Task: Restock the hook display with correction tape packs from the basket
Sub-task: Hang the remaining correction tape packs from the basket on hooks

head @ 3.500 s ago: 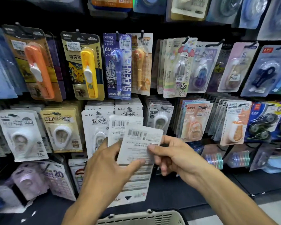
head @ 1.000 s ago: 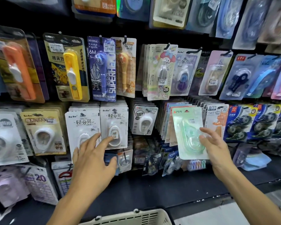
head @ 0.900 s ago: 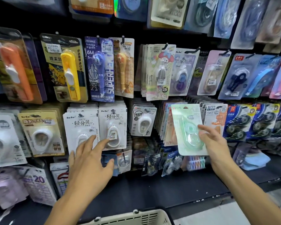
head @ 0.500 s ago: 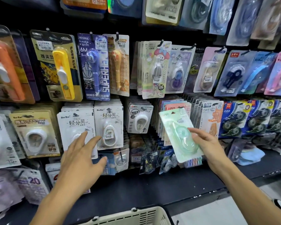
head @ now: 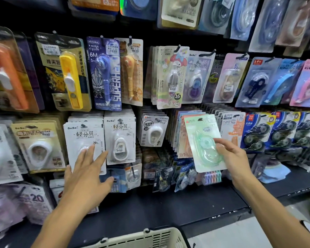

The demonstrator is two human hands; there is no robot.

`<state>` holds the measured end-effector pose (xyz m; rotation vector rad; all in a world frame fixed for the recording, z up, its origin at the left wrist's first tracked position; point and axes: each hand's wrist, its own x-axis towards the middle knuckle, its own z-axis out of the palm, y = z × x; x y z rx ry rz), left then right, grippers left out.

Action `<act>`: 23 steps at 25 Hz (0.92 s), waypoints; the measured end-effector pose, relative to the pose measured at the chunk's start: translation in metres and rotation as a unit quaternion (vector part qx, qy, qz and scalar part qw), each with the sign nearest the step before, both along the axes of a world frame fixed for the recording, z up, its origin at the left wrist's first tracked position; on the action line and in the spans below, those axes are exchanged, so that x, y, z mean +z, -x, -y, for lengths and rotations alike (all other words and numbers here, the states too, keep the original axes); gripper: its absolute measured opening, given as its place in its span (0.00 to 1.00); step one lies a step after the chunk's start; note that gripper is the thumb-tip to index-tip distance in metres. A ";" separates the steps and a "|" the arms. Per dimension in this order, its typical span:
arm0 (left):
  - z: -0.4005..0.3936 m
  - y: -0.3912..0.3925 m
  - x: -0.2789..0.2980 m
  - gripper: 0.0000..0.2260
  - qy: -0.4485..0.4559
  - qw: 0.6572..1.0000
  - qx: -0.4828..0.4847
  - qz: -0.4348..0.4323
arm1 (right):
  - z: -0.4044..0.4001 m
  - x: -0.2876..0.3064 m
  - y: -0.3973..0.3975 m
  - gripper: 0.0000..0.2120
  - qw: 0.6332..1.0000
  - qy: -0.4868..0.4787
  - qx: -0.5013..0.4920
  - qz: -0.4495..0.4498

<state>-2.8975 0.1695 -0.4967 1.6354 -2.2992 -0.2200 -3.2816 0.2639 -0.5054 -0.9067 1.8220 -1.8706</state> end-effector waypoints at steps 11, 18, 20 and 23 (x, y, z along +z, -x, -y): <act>-0.002 -0.008 -0.011 0.34 -0.002 0.999 -0.031 0.010 | 0.052 -0.019 -0.022 0.10 0.983 -0.055 0.015 -0.175; -0.024 -0.021 -0.074 0.18 -0.063 0.994 -0.066 -0.062 | 0.039 -0.074 -0.092 0.07 0.964 -0.114 -0.213 -0.107; -0.040 -0.035 -0.136 0.18 -0.202 0.976 -0.072 0.025 | 0.023 -0.128 -0.142 0.04 0.968 -0.147 -0.070 -0.192; -0.090 -0.075 -0.243 0.19 -0.381 0.918 -0.039 0.104 | -0.020 -0.235 -0.220 0.13 0.833 -0.348 0.293 -0.315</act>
